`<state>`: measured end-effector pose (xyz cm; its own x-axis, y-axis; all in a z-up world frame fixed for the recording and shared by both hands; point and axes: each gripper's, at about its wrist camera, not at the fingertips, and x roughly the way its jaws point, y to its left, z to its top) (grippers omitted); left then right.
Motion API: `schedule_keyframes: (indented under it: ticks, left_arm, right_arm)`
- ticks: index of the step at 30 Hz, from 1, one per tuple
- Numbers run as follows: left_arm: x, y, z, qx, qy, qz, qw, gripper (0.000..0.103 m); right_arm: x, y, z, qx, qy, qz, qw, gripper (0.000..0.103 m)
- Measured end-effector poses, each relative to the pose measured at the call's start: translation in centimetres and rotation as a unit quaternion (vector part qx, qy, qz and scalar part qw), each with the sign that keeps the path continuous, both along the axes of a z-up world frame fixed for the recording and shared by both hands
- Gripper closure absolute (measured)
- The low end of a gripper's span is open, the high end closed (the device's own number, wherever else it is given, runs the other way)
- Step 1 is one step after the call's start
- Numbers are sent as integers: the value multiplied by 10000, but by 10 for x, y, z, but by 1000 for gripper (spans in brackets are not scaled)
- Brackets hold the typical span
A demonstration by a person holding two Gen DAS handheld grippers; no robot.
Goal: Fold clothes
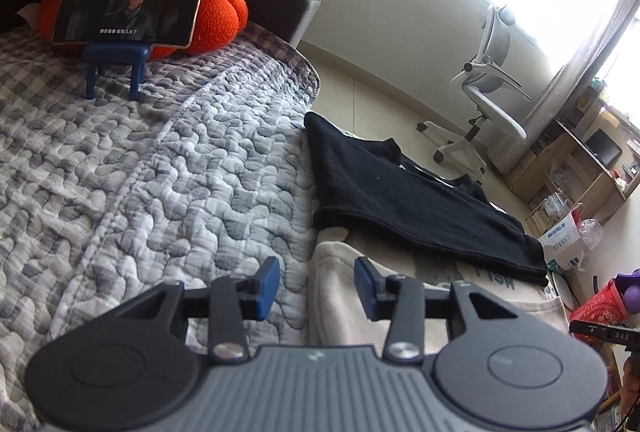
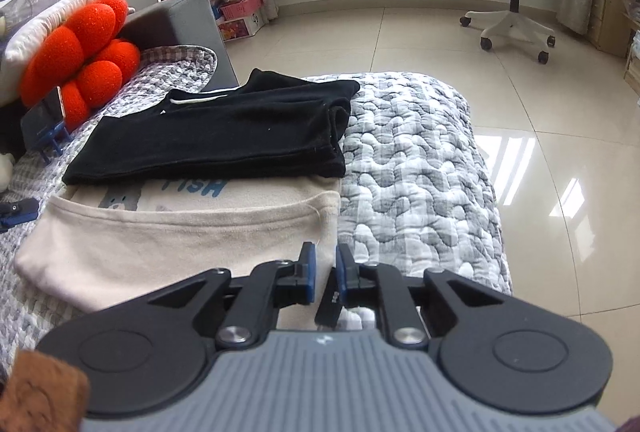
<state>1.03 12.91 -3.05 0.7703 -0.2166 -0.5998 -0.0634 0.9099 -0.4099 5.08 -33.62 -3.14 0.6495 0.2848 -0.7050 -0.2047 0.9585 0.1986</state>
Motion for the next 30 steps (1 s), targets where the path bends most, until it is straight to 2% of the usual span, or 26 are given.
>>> schedule_keyframes:
  ticks: [1,3,4,5,8,12,13,14,15,18,21,23,26,28,30]
  left_arm:
    - [-5,-3,0,22,11,-3,10000,57]
    - [-16,-8,1,81,30,-27,10000,53]
    - [-22,-11,1,110,39,-39,9999,53]
    - [-27,-13,1,125,45,-51,9999,51]
    - [-41,-17,1,141,55,-88,9998,45]
    - [-53,-21,-1,84,111,-123,9998,45]
    - [-55,-21,-2,78,137,-123,9998,45]
    - [-55,-21,-2,75,159,-87,9998,44]
    - [-56,-20,-3,71,180,-33,9998,44]
    - [-58,-13,-2,-82,154,131,9998,44]
    - [-61,-8,-2,-245,179,176,9994,39]
    - [-62,-10,-3,-228,219,162,9994,35]
    - [-62,-13,-5,-257,227,104,9994,33]
    - [-60,-15,-6,-276,226,69,9993,30]
    - [-59,-18,-7,-243,233,45,9994,26]
  right_arm:
    - [-4,0,1,15,18,27,10000,86]
    - [-14,-3,3,170,58,75,9998,78]
    - [-18,-4,4,240,79,107,9996,64]
    - [-21,-4,3,260,110,152,9995,58]
    - [-28,-5,1,320,202,288,9989,58]
    - [-38,-6,-2,399,325,470,9976,58]
    - [-41,-7,-3,419,355,515,9972,65]
    - [-42,-5,-4,320,335,554,9974,88]
    - [-43,-5,-5,283,348,530,9976,97]
    - [-44,-9,-6,251,358,392,9983,97]
    - [-45,-21,-2,534,336,124,9979,86]
    - [-46,-24,-3,630,389,155,9971,86]
    - [-45,-22,-4,686,423,176,9966,86]
    - [-43,-22,-3,890,434,194,9949,86]
    - [-41,-20,-3,890,414,166,9950,73]
